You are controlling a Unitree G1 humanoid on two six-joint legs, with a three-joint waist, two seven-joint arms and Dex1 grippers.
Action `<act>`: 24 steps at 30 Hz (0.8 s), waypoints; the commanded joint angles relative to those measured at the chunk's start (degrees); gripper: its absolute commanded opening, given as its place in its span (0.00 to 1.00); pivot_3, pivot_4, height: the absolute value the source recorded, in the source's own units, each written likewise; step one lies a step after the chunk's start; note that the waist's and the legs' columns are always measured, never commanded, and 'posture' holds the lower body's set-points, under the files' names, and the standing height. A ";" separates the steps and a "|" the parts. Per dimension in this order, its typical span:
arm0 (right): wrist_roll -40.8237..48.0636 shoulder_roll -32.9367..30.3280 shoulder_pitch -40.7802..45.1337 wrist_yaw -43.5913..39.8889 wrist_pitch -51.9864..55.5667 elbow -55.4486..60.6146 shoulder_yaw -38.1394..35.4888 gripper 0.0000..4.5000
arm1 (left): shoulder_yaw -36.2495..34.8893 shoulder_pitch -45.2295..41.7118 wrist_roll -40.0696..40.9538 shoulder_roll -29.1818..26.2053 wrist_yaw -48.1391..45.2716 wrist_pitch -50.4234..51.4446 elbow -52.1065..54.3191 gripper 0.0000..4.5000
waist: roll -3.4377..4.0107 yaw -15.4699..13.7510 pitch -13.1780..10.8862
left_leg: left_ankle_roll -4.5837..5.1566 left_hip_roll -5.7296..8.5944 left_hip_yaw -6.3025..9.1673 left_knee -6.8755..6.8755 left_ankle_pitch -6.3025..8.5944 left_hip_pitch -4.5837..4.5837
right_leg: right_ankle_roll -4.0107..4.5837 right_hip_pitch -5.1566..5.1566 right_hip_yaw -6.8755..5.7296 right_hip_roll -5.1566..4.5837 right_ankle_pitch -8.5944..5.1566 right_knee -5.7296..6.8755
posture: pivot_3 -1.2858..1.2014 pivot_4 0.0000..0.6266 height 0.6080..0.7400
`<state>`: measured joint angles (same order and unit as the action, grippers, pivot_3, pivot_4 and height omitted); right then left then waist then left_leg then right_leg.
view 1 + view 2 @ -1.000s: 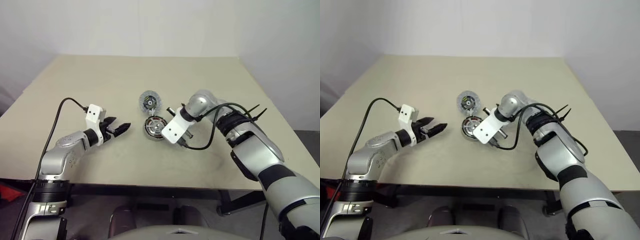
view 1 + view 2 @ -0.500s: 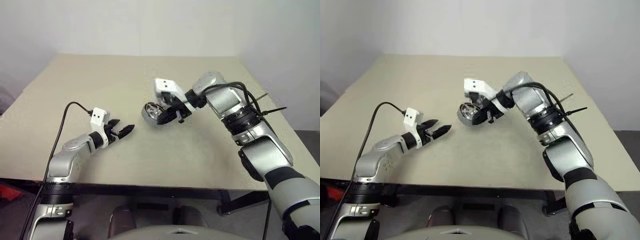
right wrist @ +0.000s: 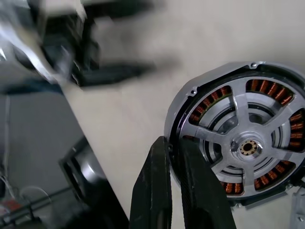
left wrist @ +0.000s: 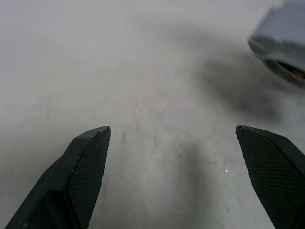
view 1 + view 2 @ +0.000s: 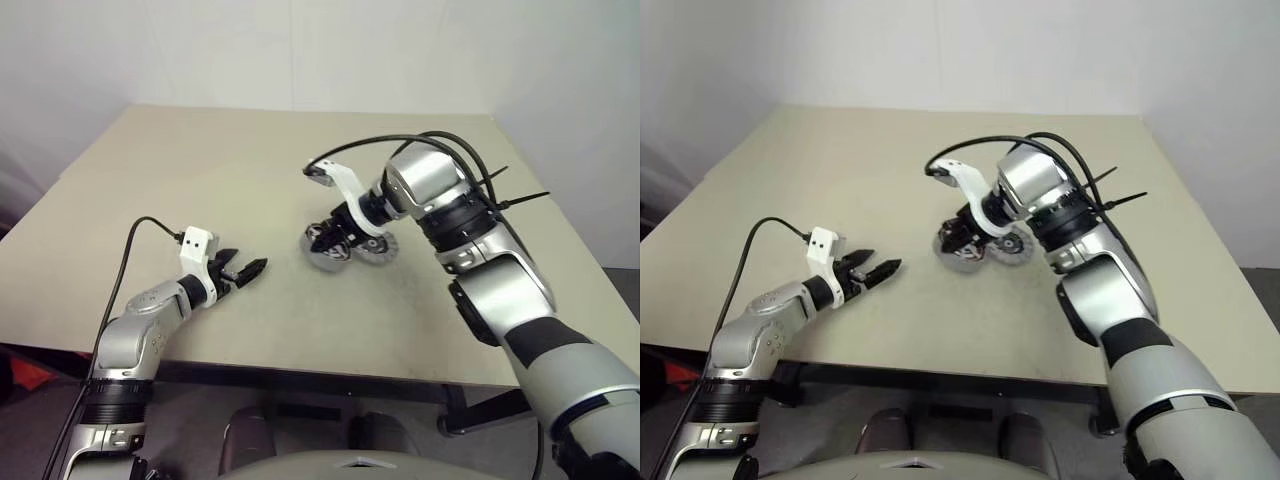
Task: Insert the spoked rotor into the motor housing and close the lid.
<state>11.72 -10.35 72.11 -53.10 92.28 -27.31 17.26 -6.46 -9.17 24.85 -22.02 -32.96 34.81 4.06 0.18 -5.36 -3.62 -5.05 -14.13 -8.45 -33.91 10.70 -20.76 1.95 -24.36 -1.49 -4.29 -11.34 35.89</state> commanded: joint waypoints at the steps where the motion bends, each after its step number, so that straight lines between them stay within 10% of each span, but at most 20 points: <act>1: 3.64 3.13 4.43 10.20 0.22 -3.19 -8.53 0.00 | -0.89 0.50 0.49 -0.74 0.31 -0.09 3.08 1.00 | 0.01 -0.12 0.00 | -0.01 0.00 0.00 0.02 0.00 -0.01 | -0.01 0.00 -0.01 0.00 0.00 -0.02 | 0.52 0.00 1.00; 9: 1.06 10.74 -2.17 33.69 0.22 -0.85 -22.15 0.00 | -2.57 2.86 1.28 -2.37 1.15 1.26 5.89 1.00 | 0.00 -0.34 0.00 | -0.21 0.13 0.02 0.25 -0.12 -0.08 | -0.12 -0.01 -0.02 -0.05 0.00 -0.15 | 0.52 0.00 1.00; 19: 6.51 11.67 -4.92 41.29 0.22 2.74 -23.51 0.00 | -3.32 2.47 1.40 -2.92 1.37 1.65 5.95 1.00 | 0.01 -0.14 -0.01 | -0.78 0.15 0.03 0.84 -0.45 0.23 | -0.20 -0.05 0.03 0.01 0.02 -0.12 | 0.52 0.00 1.00; 24: 10.42 10.20 -6.10 42.09 0.22 4.06 -19.86 0.35 | -3.50 2.37 1.32 -2.97 1.47 1.39 5.69 1.00 | 0.01 -0.17 0.00 | -0.78 0.15 0.03 0.85 -0.45 0.23 | -0.21 -0.05 0.03 0.02 0.03 -0.13 | 0.52 0.00 1.00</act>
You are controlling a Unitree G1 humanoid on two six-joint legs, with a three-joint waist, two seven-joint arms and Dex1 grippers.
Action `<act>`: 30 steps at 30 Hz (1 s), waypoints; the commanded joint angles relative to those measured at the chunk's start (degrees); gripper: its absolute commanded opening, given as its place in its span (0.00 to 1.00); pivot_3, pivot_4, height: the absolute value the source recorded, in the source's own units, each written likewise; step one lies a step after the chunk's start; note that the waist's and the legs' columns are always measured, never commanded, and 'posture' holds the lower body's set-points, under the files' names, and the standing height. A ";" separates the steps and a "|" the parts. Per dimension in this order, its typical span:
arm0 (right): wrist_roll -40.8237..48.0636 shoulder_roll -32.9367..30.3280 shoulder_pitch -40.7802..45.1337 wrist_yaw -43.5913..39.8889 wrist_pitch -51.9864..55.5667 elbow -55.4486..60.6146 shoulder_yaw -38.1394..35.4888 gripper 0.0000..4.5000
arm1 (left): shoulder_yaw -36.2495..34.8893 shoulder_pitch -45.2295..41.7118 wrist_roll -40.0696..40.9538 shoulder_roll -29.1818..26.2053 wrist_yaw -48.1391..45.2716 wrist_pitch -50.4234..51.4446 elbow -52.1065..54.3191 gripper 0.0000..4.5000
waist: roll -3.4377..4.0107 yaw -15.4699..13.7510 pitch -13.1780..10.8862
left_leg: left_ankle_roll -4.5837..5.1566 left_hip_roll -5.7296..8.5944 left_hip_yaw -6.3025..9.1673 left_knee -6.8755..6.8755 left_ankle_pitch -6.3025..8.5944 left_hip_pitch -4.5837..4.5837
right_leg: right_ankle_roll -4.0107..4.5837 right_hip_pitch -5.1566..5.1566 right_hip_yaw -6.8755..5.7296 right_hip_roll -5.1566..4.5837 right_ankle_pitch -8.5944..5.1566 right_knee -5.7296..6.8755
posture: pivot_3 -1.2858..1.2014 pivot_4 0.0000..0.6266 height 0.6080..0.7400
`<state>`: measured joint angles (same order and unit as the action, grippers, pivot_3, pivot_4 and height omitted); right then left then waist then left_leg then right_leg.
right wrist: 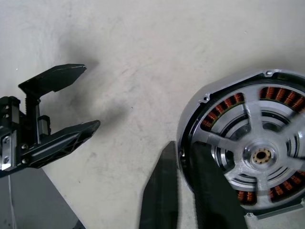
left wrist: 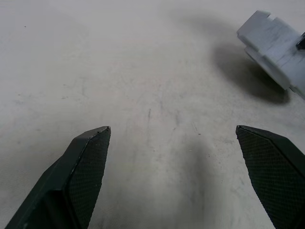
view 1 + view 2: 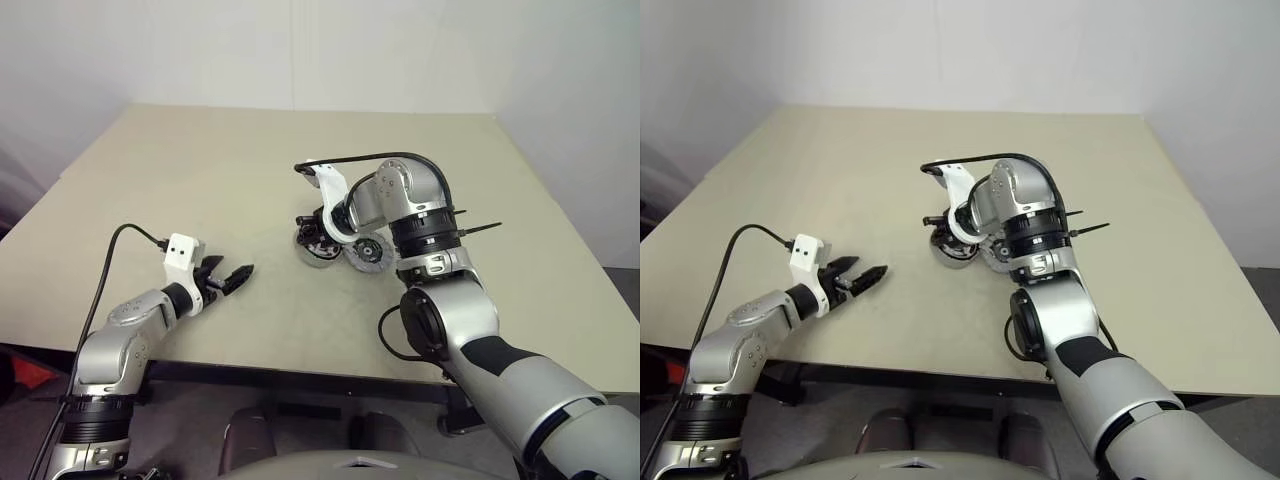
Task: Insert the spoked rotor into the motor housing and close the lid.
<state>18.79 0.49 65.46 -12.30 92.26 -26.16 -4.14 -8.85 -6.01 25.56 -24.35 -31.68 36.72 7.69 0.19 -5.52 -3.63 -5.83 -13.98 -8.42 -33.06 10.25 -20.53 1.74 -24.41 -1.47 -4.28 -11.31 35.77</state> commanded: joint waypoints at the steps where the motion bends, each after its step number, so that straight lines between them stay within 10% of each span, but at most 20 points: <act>1: 4.20 -1.02 0.47 1.49 0.24 2.99 2.34 0.42 | -1.17 -0.79 0.60 -0.66 0.19 -0.57 1.98 1.00 | 0.00 -0.02 0.00 | 0.00 0.00 0.00 0.00 0.00 0.02 | 0.00 0.01 0.00 0.00 0.00 0.00 | 0.52 0.00 1.00; 7: 9.35 -2.89 1.07 2.21 0.24 3.81 4.98 0.87 | -1.28 -0.85 0.54 -0.65 0.12 -0.81 1.60 1.00 | -0.01 -0.04 0.00 | 0.00 0.01 0.00 0.00 0.00 0.22 | -0.02 0.19 0.02 0.00 -0.01 0.02 | 0.52 0.00 1.00; 17: 10.79 -5.03 7.21 -8.35 -11.13 4.69 1.66 0.87 | -0.37 -2.95 0.86 0.54 -0.41 -1.31 0.36 1.00 | -0.12 -0.17 0.07 | 0.00 0.01 0.00 0.00 0.00 0.26 | -0.07 0.21 0.03 0.00 -0.04 0.04 | 0.52 0.00 1.00; 26: -9.44 -29.74 -9.24 -33.05 -59.19 3.52 22.49 0.87 | 0.92 -8.52 -0.26 -3.40 -5.63 -1.91 -5.43 1.00 | -0.29 -1.73 0.18 | 0.08 0.13 0.01 -0.19 0.04 0.32 | -0.13 0.49 0.03 -0.12 0.03 -0.01 | 0.52 0.00 1.00; 30: -14.33 -36.75 -9.63 -35.07 -71.60 -2.98 20.65 0.65 | 2.51 -11.17 -1.34 -3.64 -7.34 -2.81 -8.82 1.00 | -0.27 -1.62 0.17 | 0.09 0.12 0.00 -0.22 0.03 0.27 | -0.09 0.42 0.03 -0.11 0.03 0.03 | 0.52 0.00 1.00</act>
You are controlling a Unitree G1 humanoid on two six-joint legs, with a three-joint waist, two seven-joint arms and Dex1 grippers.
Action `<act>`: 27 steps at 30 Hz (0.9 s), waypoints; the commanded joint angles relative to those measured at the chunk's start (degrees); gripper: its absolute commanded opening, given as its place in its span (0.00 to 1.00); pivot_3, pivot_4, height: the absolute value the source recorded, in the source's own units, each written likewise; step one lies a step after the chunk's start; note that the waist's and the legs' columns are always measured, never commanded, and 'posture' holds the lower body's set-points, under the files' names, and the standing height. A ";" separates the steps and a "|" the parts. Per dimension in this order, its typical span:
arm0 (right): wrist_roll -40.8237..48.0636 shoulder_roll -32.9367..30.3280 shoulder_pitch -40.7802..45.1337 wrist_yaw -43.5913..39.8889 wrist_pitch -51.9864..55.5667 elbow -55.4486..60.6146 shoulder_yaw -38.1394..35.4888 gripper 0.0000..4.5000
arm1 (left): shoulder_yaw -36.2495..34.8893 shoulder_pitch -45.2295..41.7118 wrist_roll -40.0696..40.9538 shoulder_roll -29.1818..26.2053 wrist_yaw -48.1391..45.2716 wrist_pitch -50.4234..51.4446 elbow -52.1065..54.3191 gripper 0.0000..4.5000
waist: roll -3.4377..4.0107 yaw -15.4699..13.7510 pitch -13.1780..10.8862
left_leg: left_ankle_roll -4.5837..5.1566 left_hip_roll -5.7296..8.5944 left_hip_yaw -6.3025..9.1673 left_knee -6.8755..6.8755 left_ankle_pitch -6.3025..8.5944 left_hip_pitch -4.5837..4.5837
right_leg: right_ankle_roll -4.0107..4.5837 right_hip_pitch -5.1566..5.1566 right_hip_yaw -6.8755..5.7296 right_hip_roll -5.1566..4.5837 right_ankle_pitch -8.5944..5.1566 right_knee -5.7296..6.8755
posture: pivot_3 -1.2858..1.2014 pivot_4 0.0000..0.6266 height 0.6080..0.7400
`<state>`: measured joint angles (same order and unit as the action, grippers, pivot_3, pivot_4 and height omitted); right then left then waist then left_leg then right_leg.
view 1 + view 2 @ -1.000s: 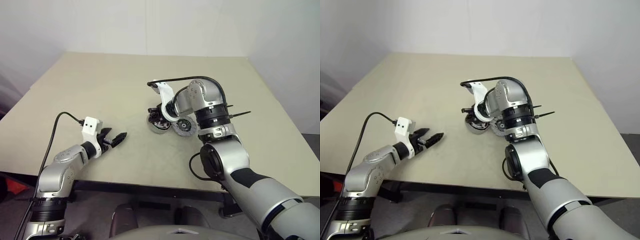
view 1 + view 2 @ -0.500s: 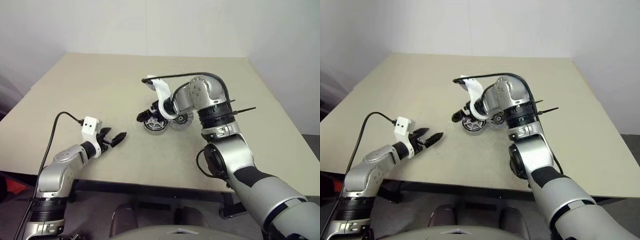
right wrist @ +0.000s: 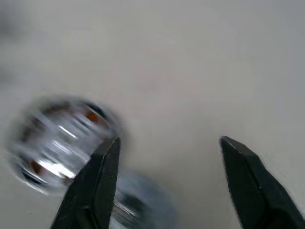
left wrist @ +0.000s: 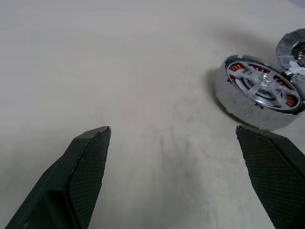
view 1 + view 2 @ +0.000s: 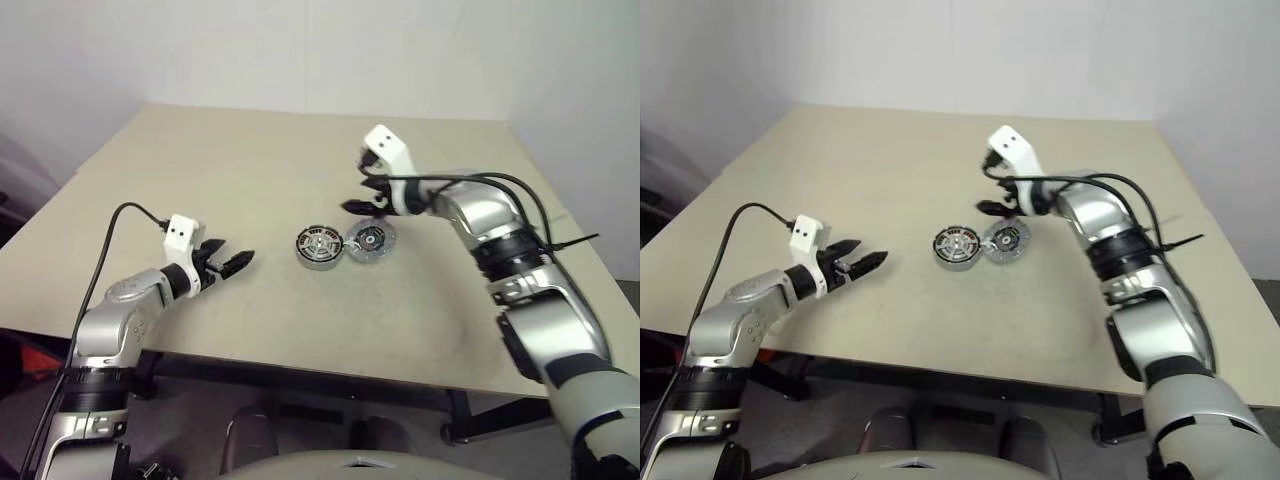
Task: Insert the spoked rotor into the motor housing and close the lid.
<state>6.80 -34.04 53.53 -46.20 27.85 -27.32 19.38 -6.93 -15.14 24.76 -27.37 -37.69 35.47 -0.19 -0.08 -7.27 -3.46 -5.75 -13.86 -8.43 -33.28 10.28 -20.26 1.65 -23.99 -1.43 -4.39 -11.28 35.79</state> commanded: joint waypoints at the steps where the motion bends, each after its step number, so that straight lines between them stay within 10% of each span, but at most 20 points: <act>1: -2.50 -2.64 2.93 -1.16 -7.70 -3.06 -3.80 0.57 | 1.01 -2.46 -0.72 -0.36 -1.54 -1.71 -1.40 1.00 | 0.00 0.43 0.01 | 0.03 0.00 -0.01 -0.01 0.01 0.00 | 0.00 0.01 0.02 0.00 0.00 -0.01 | 0.52 0.00 1.00; 7: -5.54 -6.45 -1.20 -8.09 -9.82 -3.57 -3.03 0.10 | 2.64 -3.66 -1.49 0.88 -2.11 -2.26 -2.78 1.00 | -0.03 1.87 0.02 | 0.22 -0.02 -0.05 -0.04 0.11 -0.12 | 0.05 0.00 0.05 0.05 0.01 0.01 | 0.52 0.00 1.00; 27: -1.28 0.79 -8.24 -15.62 3.06 10.13 -6.08 0.00 | 1.07 -3.00 -1.40 -0.95 -2.03 -1.73 -1.88 1.00 | 0.12 1.87 -0.03 | 1.00 -0.05 -0.04 -0.98 0.55 0.17 | 0.08 0.07 0.14 -0.02 -0.01 0.75 | 0.52 0.00 1.00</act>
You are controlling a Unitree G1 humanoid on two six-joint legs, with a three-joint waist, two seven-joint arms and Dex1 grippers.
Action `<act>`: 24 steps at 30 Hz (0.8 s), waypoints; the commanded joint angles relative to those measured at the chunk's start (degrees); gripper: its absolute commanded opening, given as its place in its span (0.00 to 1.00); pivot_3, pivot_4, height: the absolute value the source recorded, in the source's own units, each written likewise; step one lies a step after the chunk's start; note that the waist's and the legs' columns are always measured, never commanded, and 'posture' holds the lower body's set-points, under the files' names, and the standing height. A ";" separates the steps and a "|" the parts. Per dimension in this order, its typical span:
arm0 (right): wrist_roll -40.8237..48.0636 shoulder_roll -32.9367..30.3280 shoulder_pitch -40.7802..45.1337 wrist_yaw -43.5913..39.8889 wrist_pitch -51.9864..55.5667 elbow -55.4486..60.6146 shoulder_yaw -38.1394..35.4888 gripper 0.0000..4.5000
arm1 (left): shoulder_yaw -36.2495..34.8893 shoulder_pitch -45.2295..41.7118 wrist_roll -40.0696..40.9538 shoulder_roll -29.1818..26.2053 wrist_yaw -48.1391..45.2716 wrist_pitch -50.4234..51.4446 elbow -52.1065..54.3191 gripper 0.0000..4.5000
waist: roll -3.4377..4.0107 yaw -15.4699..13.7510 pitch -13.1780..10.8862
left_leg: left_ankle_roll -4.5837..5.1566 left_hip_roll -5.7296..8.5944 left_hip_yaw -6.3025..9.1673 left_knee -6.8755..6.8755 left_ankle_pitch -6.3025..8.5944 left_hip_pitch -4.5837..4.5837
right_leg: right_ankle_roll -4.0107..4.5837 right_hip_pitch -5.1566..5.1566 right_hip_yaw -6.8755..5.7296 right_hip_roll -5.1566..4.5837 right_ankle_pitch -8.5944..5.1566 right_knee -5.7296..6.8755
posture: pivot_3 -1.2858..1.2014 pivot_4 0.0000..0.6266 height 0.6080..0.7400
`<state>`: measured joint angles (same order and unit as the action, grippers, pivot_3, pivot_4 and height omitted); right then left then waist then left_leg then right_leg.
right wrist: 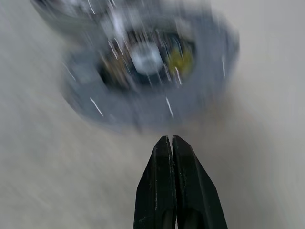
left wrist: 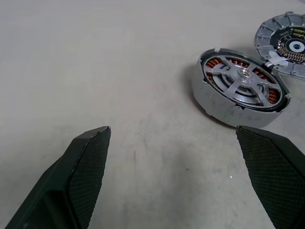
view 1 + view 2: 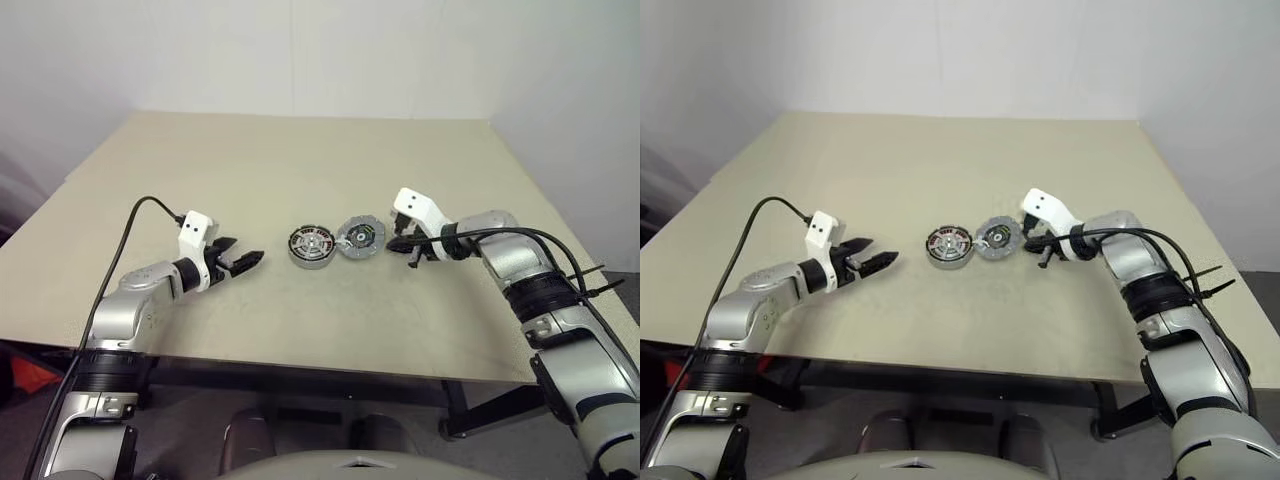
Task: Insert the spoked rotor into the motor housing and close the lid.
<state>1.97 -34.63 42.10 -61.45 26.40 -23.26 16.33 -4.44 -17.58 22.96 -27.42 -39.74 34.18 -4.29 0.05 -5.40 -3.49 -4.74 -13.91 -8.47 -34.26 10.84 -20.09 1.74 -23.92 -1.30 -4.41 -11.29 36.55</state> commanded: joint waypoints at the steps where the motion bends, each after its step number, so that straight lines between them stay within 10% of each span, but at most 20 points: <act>1: 4.14 2.01 3.55 -0.24 5.86 7.52 -3.33 0.00 | -1.42 -0.53 0.39 -0.92 0.06 -0.46 2.22 1.00 | 0.00 0.00 0.00 | -0.01 0.00 0.00 0.00 0.00 0.01 | 0.00 0.00 0.01 0.00 0.00 0.01 | 0.52 0.00 1.00; 24: 3.55 19.42 4.32 10.54 7.04 3.91 0.27 0.00 | -3.67 -0.40 0.43 -2.00 1.10 -0.54 2.38 1.00 | -0.01 0.08 0.00 | -0.09 -0.01 0.01 0.02 -0.05 -0.02 | 0.00 -0.08 0.02 0.01 -0.01 0.01 | 0.52 0.00 1.00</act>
<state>6.00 -15.40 46.03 -52.03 34.81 -19.14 16.72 -6.82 -17.53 22.98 -28.74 -38.68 34.19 -3.98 0.04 -5.32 -3.49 -4.83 -13.93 -8.46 -34.24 10.79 -20.11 1.74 -24.00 -1.28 -4.40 -11.30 36.56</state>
